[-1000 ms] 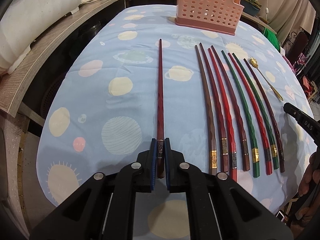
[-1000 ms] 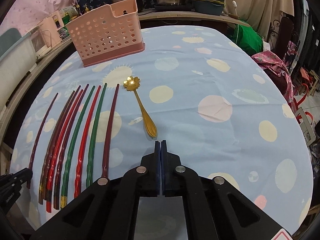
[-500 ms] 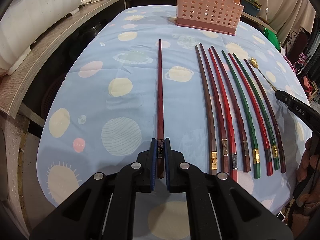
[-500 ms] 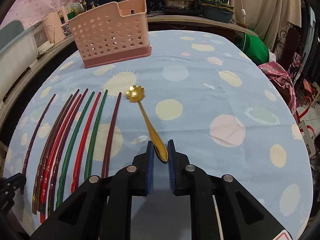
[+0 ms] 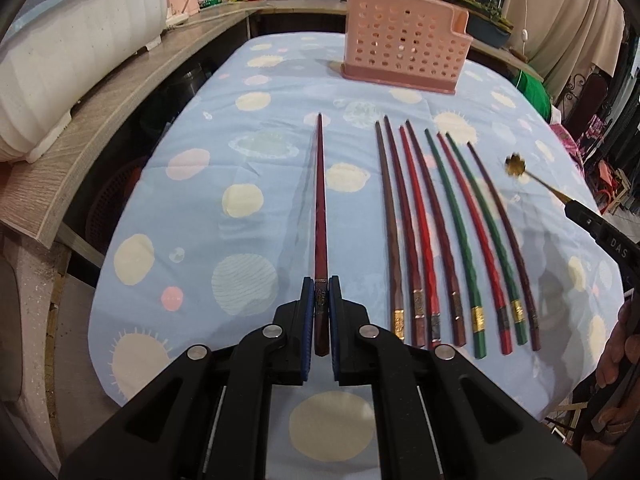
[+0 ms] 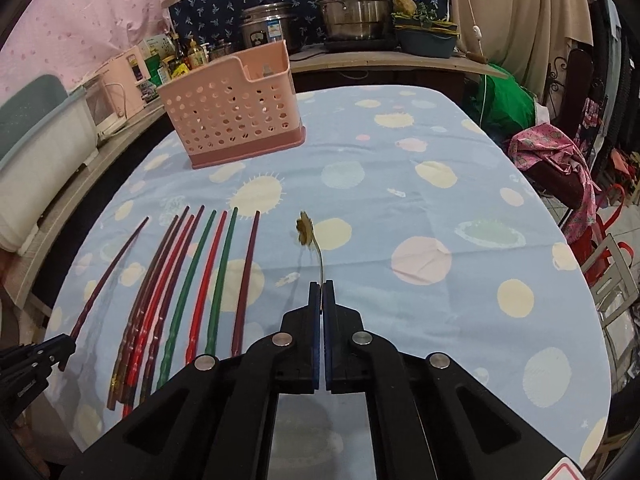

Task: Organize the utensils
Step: 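Grasp the gold spoon handle with the right tool while the left tool holds the chopstick, then lift and carry the chopstick and spoon into the pink basket with both tools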

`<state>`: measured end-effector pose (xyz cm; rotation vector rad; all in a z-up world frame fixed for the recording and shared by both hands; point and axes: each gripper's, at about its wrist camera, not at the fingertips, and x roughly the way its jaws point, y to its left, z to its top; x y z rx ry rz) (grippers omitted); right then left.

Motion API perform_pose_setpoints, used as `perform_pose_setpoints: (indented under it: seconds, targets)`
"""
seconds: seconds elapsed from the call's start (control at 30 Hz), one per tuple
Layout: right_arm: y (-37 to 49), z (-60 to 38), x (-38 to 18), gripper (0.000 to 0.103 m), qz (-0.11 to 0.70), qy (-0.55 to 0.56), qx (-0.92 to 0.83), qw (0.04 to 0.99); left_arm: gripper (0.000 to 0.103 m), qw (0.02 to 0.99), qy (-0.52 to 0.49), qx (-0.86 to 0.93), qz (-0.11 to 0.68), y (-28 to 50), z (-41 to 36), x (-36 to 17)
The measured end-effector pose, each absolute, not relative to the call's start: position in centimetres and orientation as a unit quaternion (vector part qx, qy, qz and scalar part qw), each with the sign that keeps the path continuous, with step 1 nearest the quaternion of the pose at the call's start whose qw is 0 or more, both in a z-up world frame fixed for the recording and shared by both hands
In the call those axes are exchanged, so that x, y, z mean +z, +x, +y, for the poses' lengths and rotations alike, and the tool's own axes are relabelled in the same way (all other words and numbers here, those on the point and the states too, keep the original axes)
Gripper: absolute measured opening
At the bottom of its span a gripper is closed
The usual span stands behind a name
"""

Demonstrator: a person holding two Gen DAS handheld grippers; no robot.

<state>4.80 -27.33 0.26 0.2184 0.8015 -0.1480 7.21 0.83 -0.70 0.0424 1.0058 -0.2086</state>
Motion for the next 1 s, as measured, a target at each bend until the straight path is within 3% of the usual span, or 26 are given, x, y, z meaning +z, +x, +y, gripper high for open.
perform_pose_setpoints:
  seconds: [0.43,1.0]
  targets:
    - [6.8,-28.2,7.6,0.002,0.33,0.102,-0.048,0.937,0.007,0.912,0.0,-0.098,0.399,11.0,2.3,8.2]
    - [19.6,-30.5,15.6,0.002,0.255,0.131,-0.03,0.958,0.007,0.962,-0.018,-0.116,0.248,23.2,-0.5,22.9]
